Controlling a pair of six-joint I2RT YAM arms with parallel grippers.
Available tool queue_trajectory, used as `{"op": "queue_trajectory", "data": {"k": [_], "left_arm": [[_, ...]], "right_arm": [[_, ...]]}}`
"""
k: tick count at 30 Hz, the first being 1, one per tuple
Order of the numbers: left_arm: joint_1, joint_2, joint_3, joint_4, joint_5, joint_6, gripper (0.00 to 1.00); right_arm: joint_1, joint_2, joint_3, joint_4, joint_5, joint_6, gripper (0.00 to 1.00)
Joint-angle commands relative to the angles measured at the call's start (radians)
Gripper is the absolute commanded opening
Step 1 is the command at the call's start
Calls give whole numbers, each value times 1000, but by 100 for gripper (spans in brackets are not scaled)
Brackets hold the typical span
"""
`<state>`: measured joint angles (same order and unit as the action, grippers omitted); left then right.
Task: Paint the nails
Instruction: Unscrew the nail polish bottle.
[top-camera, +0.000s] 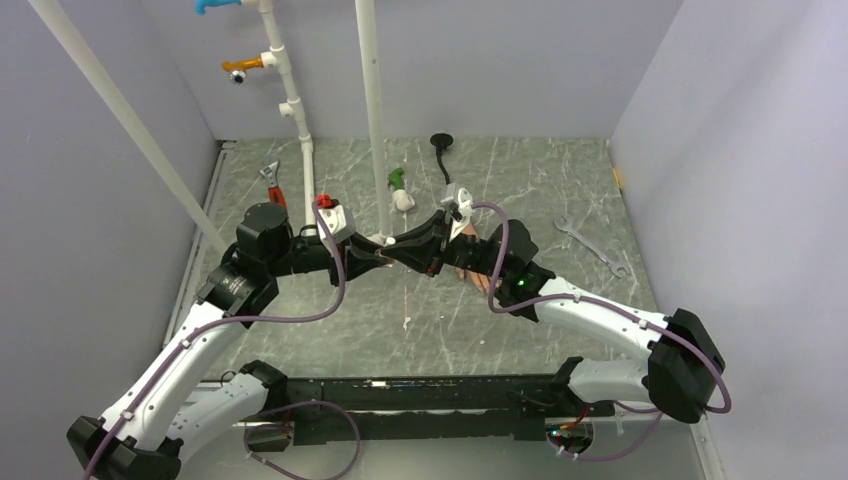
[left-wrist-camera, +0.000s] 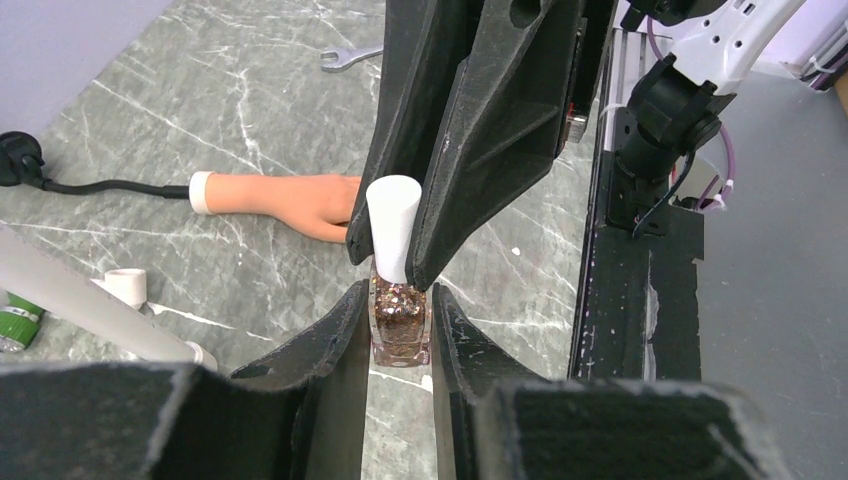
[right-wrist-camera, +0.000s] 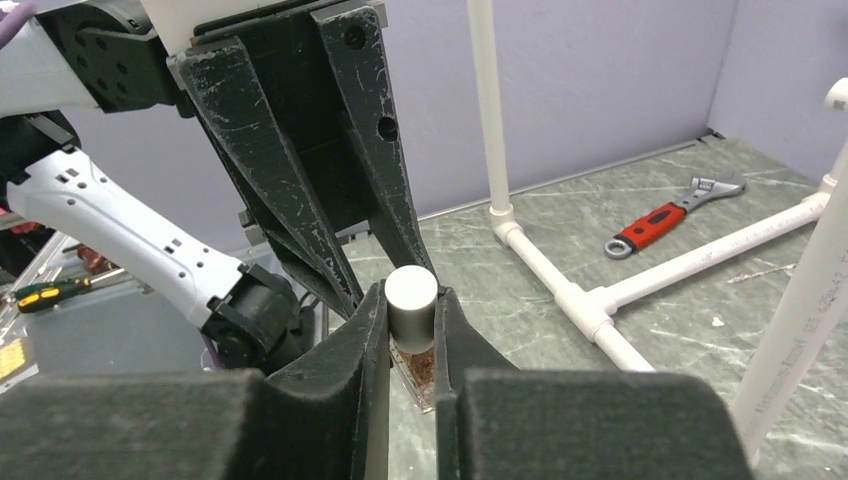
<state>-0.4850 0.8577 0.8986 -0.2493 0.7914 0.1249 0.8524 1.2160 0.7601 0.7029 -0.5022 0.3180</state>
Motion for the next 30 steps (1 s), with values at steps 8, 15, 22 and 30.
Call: {"op": "queue_trajectory", "data": {"k": [8,15,22,30], "left_arm": [[4,-14,10,48,37,7,0],[3,-11,11,39,84,21,0],[4,2,23,12,175,48,0],[4,23,37,-15,261,70,0]], "right_arm": [[16,-4,62,-24,-177,-140,0],[12,-6,64,-32,-355,-239,0],[-17,8,83,-90,-494,-261,0],[-40,24,107,-163,-593,-289,0]]}}
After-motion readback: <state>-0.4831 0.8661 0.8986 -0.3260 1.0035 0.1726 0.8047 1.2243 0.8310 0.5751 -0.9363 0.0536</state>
